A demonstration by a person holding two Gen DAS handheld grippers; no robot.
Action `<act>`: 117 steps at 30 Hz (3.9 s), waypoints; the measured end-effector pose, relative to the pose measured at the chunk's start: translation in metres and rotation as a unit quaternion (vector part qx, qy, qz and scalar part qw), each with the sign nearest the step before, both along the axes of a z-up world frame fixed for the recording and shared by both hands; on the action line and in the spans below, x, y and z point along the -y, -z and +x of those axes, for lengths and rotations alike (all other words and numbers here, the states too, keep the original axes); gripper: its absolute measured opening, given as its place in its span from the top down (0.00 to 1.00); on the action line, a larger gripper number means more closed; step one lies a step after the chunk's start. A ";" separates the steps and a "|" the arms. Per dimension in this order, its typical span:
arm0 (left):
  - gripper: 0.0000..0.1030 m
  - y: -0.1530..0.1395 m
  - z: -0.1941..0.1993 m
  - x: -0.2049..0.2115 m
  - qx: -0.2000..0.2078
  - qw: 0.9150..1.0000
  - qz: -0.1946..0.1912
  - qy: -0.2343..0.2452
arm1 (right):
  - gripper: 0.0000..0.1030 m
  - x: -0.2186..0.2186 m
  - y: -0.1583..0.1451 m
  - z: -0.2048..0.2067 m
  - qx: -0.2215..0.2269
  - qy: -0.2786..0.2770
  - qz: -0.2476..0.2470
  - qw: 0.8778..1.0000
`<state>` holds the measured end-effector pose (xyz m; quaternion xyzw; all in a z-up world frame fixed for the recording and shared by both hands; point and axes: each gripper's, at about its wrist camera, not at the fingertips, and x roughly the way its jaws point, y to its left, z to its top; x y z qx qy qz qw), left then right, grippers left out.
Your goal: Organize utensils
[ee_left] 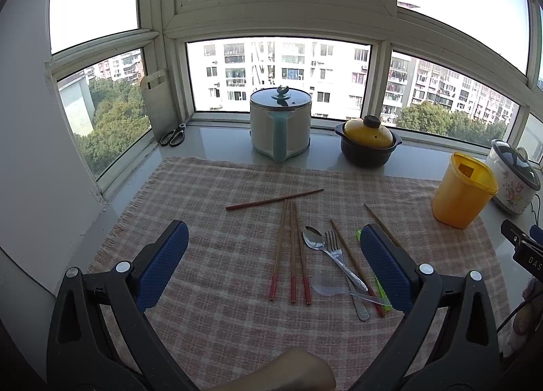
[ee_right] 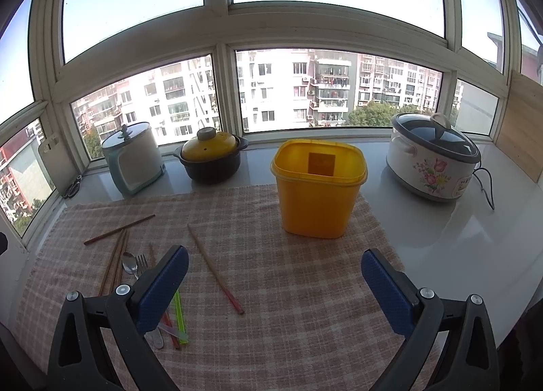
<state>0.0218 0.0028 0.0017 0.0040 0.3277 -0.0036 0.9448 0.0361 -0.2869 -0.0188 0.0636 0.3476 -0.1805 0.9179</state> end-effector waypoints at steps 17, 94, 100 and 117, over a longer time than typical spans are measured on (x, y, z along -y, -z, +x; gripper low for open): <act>0.00 0.008 0.002 -0.006 -0.004 1.000 -0.004 0.001 | 0.00 -0.002 0.009 0.006 -0.011 0.000 0.007 1.000; 0.23 0.117 0.117 -0.067 -0.091 0.979 0.124 0.130 | 0.09 -0.032 0.063 0.057 -0.055 -0.074 0.019 0.996; 0.38 0.126 0.165 -0.057 -0.120 0.970 0.098 0.188 | 0.20 -0.028 0.077 0.074 -0.089 -0.091 0.013 0.992; 0.76 0.181 0.268 -0.021 -0.229 0.935 0.103 0.251 | 0.51 -0.023 0.121 0.143 -0.197 -0.169 0.076 0.963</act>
